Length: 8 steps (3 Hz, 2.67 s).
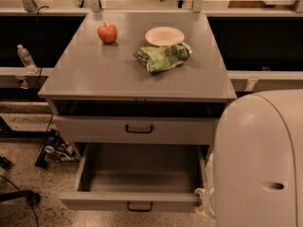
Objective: Open middle drawer
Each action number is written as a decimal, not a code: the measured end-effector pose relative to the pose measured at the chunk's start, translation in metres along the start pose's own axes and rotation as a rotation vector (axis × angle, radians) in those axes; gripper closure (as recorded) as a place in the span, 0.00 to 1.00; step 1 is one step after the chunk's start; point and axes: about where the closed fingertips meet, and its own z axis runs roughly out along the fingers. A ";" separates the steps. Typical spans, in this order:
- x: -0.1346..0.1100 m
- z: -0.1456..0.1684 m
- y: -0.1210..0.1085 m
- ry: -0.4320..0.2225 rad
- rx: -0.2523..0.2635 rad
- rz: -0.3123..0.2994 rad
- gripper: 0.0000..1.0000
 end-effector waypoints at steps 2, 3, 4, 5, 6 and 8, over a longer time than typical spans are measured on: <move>-0.001 0.001 0.000 -0.001 -0.001 -0.001 0.60; -0.001 0.001 0.000 -0.002 -0.002 -0.002 0.36; -0.002 0.001 0.000 -0.002 -0.002 -0.002 0.13; -0.002 0.002 0.000 -0.003 -0.003 -0.003 0.00; -0.005 -0.001 0.000 -0.022 0.006 -0.007 0.00; 0.003 -0.038 -0.011 -0.113 0.114 0.019 0.00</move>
Offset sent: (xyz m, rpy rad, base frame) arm 0.0000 0.0005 -0.0003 0.0004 0.0003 0.0009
